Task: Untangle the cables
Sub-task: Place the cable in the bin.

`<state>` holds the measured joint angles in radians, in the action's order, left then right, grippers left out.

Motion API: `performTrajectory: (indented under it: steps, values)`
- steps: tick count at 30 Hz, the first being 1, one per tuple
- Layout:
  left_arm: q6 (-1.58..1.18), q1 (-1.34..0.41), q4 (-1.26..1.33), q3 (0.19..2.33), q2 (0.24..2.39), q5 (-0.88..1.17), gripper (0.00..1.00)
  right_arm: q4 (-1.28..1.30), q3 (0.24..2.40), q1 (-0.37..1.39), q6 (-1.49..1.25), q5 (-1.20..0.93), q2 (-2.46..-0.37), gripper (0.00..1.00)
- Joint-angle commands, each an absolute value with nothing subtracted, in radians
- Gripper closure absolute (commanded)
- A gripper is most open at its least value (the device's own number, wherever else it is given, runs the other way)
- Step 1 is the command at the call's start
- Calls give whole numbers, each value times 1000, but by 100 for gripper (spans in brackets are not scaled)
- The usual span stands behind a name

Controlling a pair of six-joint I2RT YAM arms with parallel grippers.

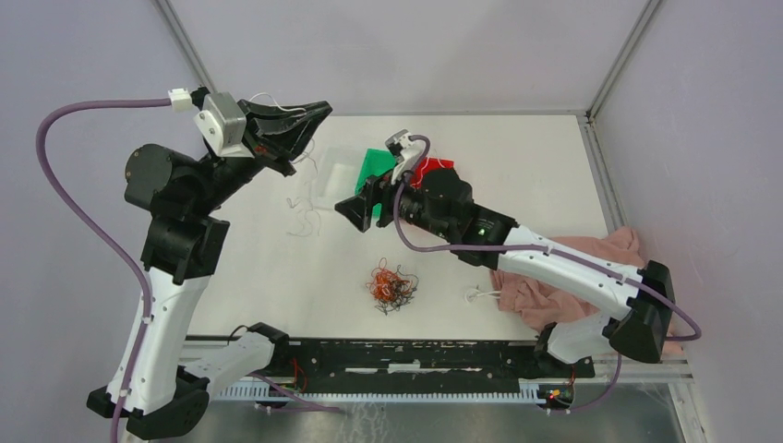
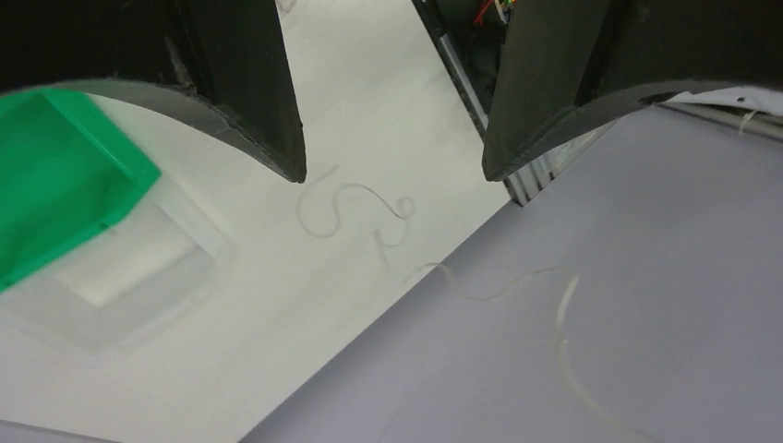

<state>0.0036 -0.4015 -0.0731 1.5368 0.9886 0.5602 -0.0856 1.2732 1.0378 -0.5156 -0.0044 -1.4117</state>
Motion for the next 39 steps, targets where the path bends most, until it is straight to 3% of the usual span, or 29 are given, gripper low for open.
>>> performTrajectory:
  steps: [1, 10, 14, 19, 21, 23, 24, 26, 29, 32, 35, 39]
  values:
    - [-6, -404, -40, 1533, 976, 574, 97, -50, 1235, 999, -512, 115, -1329, 23]
    - [-9, -405, -56, 1520, 979, 564, 97, -304, 1261, 998, -567, -310, -1368, 20]
    - [-8, -404, -73, 1523, 981, 559, 97, -276, 1350, 999, -607, -333, -1453, 25]
    - [-25, -405, -74, 1521, 976, 563, 97, -186, 1432, 997, -590, -181, -1537, 45]
    - [-27, -405, -74, 1515, 970, 565, 97, -175, 1444, 991, -585, -124, -1553, 65]
    - [-23, -405, -84, 1504, 958, 561, 97, -163, 1451, 970, -600, -93, -1554, 91]
    - [-18, -404, -96, 1493, 949, 558, 97, -162, 1446, 949, -620, -76, -1544, 98]
    - [-4, -404, -119, 1465, 928, 549, 96, -165, 1432, 904, -661, -60, -1520, 100]
    - [19, -405, -168, 1404, 887, 539, 85, -165, 1414, 823, -711, -68, -1482, 100]
    - [67, -405, -256, 1355, 861, 539, 63, -124, 1412, 758, -711, -66, -1442, 100]
    - [147, -405, -398, 1336, 857, 591, 50, -63, 1423, 711, -689, -47, -1411, 100]
    - [182, -405, -529, 1335, 876, 601, 44, -23, 1433, 645, -687, -37, -1384, 100]
